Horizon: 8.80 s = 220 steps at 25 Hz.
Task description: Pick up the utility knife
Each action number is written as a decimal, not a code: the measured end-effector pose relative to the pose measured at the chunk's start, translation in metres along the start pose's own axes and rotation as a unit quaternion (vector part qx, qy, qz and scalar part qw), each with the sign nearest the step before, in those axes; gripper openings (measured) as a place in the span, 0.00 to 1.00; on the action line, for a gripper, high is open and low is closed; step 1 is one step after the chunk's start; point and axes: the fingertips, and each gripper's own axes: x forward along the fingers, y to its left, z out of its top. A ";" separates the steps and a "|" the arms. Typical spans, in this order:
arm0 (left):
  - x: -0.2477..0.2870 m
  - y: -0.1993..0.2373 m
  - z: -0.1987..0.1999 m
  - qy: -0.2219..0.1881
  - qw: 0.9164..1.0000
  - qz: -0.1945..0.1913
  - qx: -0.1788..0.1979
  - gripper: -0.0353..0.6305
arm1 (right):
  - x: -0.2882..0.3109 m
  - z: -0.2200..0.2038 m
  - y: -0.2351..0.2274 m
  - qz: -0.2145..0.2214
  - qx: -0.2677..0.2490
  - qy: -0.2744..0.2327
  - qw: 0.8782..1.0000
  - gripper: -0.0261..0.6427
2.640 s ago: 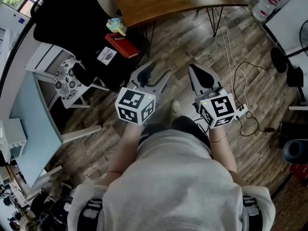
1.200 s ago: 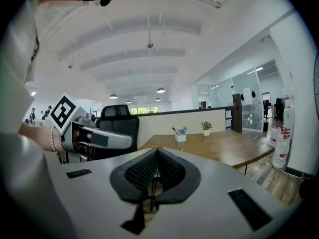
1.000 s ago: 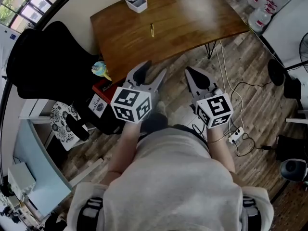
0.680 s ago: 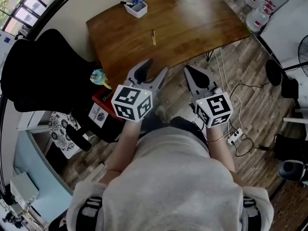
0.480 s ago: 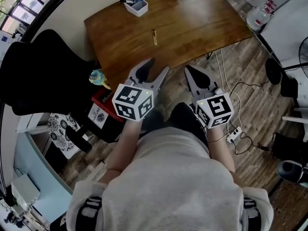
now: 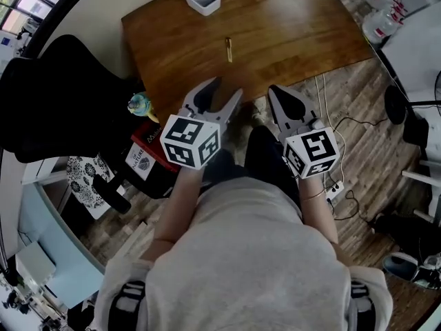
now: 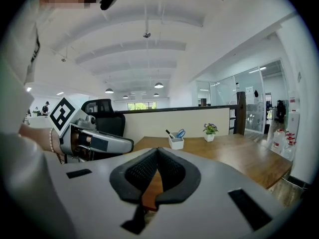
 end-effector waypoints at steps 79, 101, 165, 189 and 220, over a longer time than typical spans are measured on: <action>0.138 0.128 0.016 0.086 0.979 0.182 -0.040 0.38 | 0.197 -0.023 -0.120 0.211 0.025 0.070 0.975 0.06; 0.196 0.157 -0.070 0.210 0.958 0.184 -0.062 0.38 | 0.208 -0.086 -0.134 0.217 0.037 0.121 0.968 0.06; 0.182 0.151 0.040 0.098 0.981 0.169 0.001 0.17 | 0.209 0.004 -0.139 0.200 -0.026 0.063 0.978 0.06; 0.134 0.098 0.160 -0.100 0.987 0.121 0.022 0.17 | 0.189 0.116 -0.115 0.232 -0.103 -0.052 0.966 0.06; 0.125 0.065 0.121 -0.132 0.986 0.100 -0.001 0.17 | 0.158 0.085 -0.088 0.285 -0.092 -0.042 0.953 0.06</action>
